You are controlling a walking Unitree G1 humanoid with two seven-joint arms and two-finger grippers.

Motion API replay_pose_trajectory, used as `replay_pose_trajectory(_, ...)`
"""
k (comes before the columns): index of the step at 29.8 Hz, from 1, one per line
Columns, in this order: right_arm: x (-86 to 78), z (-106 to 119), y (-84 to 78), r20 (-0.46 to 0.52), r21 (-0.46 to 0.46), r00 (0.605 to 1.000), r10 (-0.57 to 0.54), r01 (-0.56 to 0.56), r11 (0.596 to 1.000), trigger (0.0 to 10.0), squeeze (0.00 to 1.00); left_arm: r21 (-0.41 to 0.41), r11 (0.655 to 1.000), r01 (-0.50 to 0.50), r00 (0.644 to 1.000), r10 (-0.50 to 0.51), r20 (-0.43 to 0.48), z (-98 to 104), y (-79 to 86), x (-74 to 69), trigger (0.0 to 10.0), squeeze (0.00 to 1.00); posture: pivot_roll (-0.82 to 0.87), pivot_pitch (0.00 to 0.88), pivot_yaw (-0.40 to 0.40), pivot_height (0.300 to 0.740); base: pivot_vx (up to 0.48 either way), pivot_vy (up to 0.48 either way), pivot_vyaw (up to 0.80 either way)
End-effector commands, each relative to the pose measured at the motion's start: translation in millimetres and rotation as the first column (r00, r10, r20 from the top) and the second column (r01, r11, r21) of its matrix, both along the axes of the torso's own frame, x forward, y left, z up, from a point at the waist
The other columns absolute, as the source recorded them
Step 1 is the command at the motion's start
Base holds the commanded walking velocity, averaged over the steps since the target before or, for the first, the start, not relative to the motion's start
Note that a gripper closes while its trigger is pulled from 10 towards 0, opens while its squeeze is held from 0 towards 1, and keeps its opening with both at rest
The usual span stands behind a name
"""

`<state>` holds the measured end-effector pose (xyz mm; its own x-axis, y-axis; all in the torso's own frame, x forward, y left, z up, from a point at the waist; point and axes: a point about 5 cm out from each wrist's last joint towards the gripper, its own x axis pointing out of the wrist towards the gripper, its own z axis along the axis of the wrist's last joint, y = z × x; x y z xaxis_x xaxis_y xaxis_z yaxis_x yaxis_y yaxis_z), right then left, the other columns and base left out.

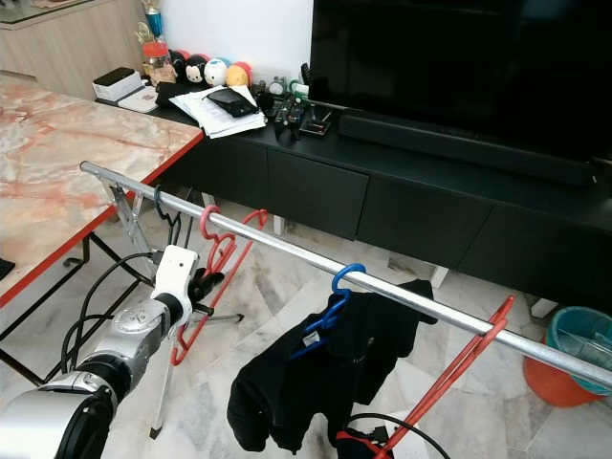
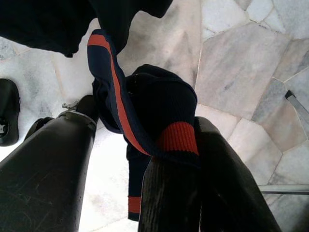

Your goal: Hang hanger

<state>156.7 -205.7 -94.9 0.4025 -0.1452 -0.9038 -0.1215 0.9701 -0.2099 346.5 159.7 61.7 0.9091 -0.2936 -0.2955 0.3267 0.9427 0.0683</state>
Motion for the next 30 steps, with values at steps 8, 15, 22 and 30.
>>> replay_pose_trajectory(8, 2.4, 1, -1.2, 0.012, -0.002, 1.0, 0.003, -0.003, 1.0, 10.0, 0.0, 0.005, 1.0, 0.005, 1.0, -0.005, 0.014, 2, -2.2, 0.9, 0.0, 0.0, 0.0, 0.0, -0.052, 0.74, 0.0, 0.0, 0.0)
replay_pose_trajectory(15, 2.6, 1, -1.0, 0.012, -0.001, 1.0, 0.004, -0.004, 1.0, 10.0, 0.0, -0.007, 1.0, -0.029, 0.997, 0.03, 0.066, 7, -3.0, 3.3, 0.0, 0.0, 0.01, 0.0, -0.054, 0.74, 0.0, 0.0, 0.0)
replay_pose_trajectory(22, 3.2, 1, -0.8, 0.013, -0.001, 1.0, 0.008, -0.008, 1.0, 10.0, 0.0, -0.016, 0.998, -0.059, 0.988, 0.061, 0.142, 11, -1.8, 1.4, 7.6, 0.0, 0.02, 0.0, -0.059, 0.74, 0.0, 0.0, 0.0)
replay_pose_trajectory(30, 2.8, 1, -1.0, 0.01, -0.001, 1.0, 0.012, -0.012, 1.0, 10.0, 0.0, 0.0, 0.998, -0.055, 0.986, 0.055, 0.158, -5, 2.3, -17.2, 10.0, 0.0, 0.03, 0.0, -0.058, 0.74, 0.0, 0.0, 0.0)
